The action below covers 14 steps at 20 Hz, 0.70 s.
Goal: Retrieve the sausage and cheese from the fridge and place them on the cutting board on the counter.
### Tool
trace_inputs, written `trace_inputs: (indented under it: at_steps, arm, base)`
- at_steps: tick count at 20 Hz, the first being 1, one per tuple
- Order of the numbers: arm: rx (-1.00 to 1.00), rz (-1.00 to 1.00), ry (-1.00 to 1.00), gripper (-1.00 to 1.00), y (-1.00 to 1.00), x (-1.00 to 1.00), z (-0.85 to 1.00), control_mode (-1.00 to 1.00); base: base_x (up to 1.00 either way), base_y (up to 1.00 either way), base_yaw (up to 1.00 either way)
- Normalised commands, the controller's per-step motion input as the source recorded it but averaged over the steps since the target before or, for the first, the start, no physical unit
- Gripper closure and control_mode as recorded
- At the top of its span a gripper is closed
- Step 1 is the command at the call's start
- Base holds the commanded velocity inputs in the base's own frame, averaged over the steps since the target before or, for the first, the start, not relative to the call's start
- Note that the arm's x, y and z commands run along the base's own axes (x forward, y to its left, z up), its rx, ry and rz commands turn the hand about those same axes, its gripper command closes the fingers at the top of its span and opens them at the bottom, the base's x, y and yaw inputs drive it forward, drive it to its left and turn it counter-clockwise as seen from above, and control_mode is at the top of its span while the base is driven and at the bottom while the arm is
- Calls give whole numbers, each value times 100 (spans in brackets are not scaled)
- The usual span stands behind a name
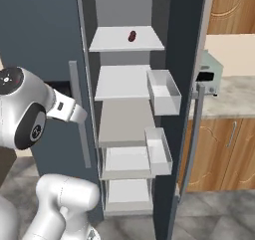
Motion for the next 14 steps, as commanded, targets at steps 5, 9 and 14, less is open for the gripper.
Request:
trace_inputs:
  at_steps: [5, 9, 14]
  arm:
    - [0, 0, 0, -100, 0, 0, 0, 100]
    - [0, 0, 0, -100, 0, 0, 0, 100]
    - [0, 0, 0, -100, 0, 0, 0, 100]
  base:
    - [69, -4, -11]
    - [67, -20, -15]
    - [56, -39, -18]
